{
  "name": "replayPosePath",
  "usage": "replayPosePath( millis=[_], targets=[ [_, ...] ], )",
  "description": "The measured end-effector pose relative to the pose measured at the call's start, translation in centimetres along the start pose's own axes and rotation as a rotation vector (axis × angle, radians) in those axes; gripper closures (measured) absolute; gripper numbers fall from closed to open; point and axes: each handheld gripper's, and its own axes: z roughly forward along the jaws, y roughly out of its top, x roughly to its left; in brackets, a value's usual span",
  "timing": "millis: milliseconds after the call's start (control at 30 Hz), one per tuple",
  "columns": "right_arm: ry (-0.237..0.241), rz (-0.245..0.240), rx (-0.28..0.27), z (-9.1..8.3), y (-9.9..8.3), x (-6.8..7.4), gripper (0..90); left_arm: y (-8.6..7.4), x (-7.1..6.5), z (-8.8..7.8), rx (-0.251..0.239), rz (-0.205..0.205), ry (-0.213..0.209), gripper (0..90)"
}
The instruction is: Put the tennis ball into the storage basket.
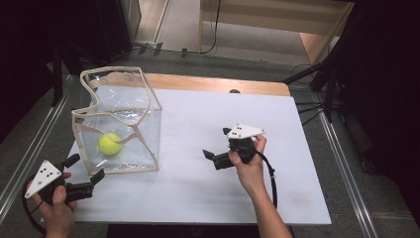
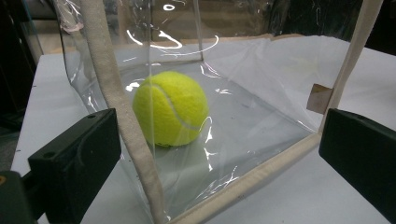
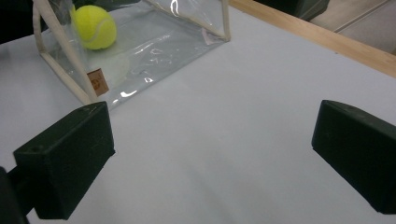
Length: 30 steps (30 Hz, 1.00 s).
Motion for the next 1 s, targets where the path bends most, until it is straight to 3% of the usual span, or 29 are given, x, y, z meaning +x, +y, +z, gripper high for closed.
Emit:
replayPosePath(
  millis=[400, 1000],
  targets=[
    [-0.050, 0.061, -0.032, -2.8, -3.1, -1.5, 0.0, 0.0, 0.0, 0.0, 0.008, 0.015, 0.005, 0.0],
    [-0.127, 0.118, -0.035, -6.4, -6.8, -3.5, 0.0, 0.0, -0.1, 0.1, 0.009, 0.013, 0.006, 0.0]
  ],
)
